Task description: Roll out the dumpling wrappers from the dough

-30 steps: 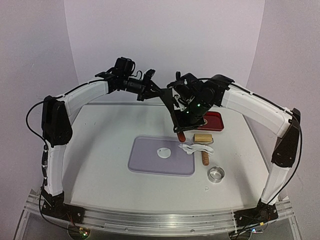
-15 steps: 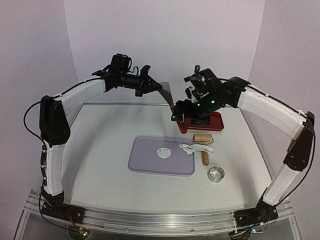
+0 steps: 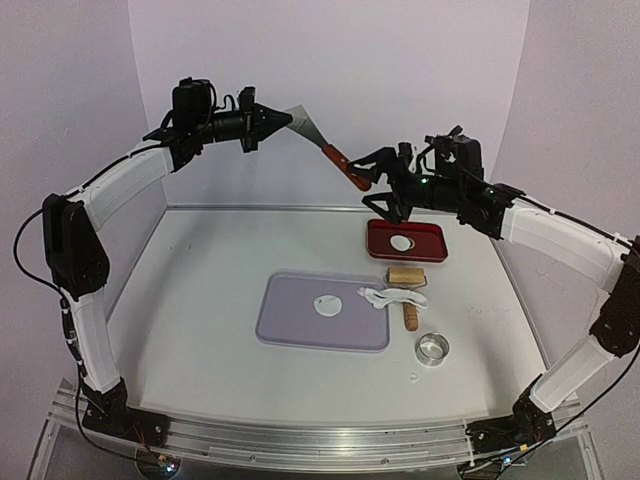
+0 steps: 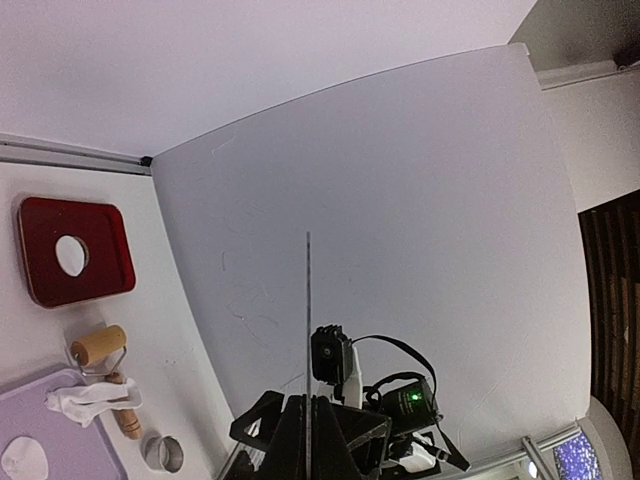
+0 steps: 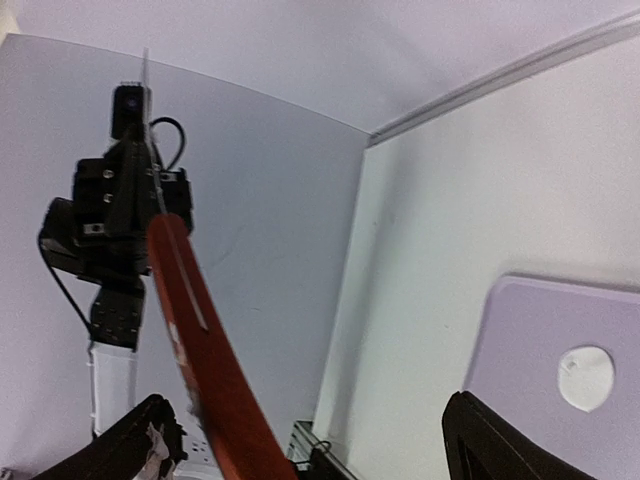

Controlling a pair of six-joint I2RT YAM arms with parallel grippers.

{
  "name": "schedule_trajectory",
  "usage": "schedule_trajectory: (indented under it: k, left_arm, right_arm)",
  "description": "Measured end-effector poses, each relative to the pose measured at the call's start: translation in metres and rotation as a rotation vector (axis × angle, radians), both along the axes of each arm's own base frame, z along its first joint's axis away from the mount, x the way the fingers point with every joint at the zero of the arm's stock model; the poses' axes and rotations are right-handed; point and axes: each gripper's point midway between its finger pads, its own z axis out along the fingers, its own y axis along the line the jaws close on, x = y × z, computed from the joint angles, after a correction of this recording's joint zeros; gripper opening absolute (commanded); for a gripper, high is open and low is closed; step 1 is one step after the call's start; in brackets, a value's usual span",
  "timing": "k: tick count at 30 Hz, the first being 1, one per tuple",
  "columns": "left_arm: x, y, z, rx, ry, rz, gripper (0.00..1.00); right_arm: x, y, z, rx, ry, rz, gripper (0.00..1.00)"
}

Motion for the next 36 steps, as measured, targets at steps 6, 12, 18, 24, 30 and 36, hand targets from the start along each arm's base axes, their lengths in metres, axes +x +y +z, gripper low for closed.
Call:
schedule_trajectory:
  k: [6,12,18,24,30,36]
  left_arm:
    - [0.000,0.001,0.003,-0.046,0.022,0.011,0.00]
    - [0.002,0.003,0.003,-0.062,0.034,0.031,0.00]
    - [-0.002,0.009,0.009,-0.073,0.017,0.051,0.00]
    - [-0.003,0.012,0.011,-0.082,0.007,0.071,0.00]
    - [-0.002,0.014,0.009,-0.083,0.015,0.089,0.01]
    - [-0.001,0.016,0.006,-0.085,0.024,0.107,0.28]
  right_arm:
    - [0.013,0.022,0.032,0.196,-0.052,0.033,0.67]
    - [0.020,0.029,0.040,0.272,-0.057,0.042,0.47]
    - [0.020,0.029,0.055,0.323,-0.091,0.045,0.39]
    - [0.020,0.028,0.059,0.336,-0.095,0.042,0.30]
    - [0.020,0.028,0.059,0.343,-0.090,0.042,0.09]
    - [0.018,0.028,0.070,0.376,-0.106,0.049,0.00]
